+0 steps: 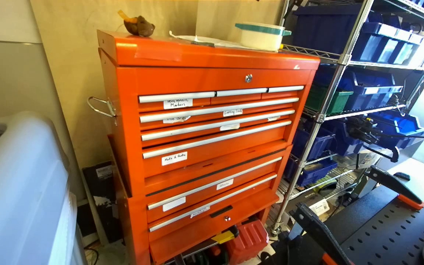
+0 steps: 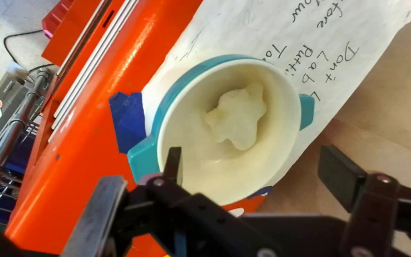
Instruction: Pick up the white plush toy and put it in the pot
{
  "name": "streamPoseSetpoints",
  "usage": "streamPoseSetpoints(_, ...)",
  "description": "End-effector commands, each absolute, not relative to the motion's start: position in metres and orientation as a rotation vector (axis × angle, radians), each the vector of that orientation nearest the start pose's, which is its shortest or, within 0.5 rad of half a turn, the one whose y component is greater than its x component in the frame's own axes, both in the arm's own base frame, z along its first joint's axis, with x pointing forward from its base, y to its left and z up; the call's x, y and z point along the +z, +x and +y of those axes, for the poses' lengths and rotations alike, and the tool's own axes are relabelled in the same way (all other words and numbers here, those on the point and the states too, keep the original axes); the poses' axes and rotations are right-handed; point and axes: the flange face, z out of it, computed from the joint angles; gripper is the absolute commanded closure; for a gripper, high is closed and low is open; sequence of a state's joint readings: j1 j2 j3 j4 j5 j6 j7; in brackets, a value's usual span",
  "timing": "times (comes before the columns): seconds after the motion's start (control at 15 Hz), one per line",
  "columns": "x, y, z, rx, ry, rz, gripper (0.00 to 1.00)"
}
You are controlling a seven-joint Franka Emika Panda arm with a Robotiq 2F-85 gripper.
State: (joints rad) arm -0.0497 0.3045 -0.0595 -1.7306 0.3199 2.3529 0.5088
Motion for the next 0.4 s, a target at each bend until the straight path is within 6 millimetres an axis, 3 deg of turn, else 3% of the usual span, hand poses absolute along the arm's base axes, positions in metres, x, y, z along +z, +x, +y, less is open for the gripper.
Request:
streamPoseSetpoints(0.0, 0.446, 0.663, -0.066, -0.344, -2.591, 1.085, 0.00)
streamPoseSetpoints(0.13, 0.455, 0.659, -0.068, -0.343, -2.588, 1.077, 0.00)
streamPoseSetpoints(0.33, 0.444, 0.661, -0.067, -0.325, -2.594, 1.079, 0.00)
